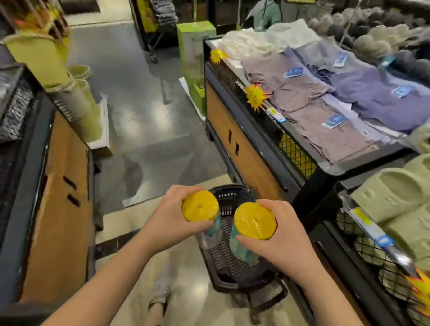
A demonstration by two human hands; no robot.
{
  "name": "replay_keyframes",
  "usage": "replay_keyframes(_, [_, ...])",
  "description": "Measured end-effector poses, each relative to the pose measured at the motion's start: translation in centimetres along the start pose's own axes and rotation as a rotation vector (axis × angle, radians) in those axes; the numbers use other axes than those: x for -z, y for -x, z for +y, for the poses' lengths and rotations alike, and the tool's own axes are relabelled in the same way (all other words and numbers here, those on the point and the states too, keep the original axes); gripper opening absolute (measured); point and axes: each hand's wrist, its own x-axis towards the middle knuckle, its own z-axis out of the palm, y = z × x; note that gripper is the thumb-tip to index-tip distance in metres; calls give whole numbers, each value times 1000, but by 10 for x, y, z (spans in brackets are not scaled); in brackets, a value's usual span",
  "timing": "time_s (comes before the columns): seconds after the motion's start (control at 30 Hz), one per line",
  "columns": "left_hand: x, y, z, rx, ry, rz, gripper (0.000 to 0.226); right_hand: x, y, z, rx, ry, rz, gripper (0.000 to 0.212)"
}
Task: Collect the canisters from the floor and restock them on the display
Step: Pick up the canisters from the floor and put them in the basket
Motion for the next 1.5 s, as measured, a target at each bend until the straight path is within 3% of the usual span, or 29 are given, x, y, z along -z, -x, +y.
replay_keyframes(0.27, [15, -153, -95, -72, -25, -283, 89, -72, -108, 1, -221, 46, 143, 83])
replay_keyframes(0.6, [-18, -275, -162, -95, -98, -560, 83, -150, -164, 23, -573, 43, 277, 80])
replay_keyframes(0.97, [-160, -309, -283, -95, -178, -642, 82, -256, -168, 166, -889, -25, 332, 78])
replay_keyframes(1.17, [-245, -304, -358, -209, -299, -742, 81, -328, -165, 238, -1041, -38, 284, 81])
replay_keyframes(1.37, [-318, -300, -419, -218, -497, -904, 79, -373, -169, 288, -1090, 32, 219, 83])
replay_keyframes(1.5, [-353, -299, -443, -216, -603, -956, 78, -394, -162, 312, -1019, 77, 221, 81])
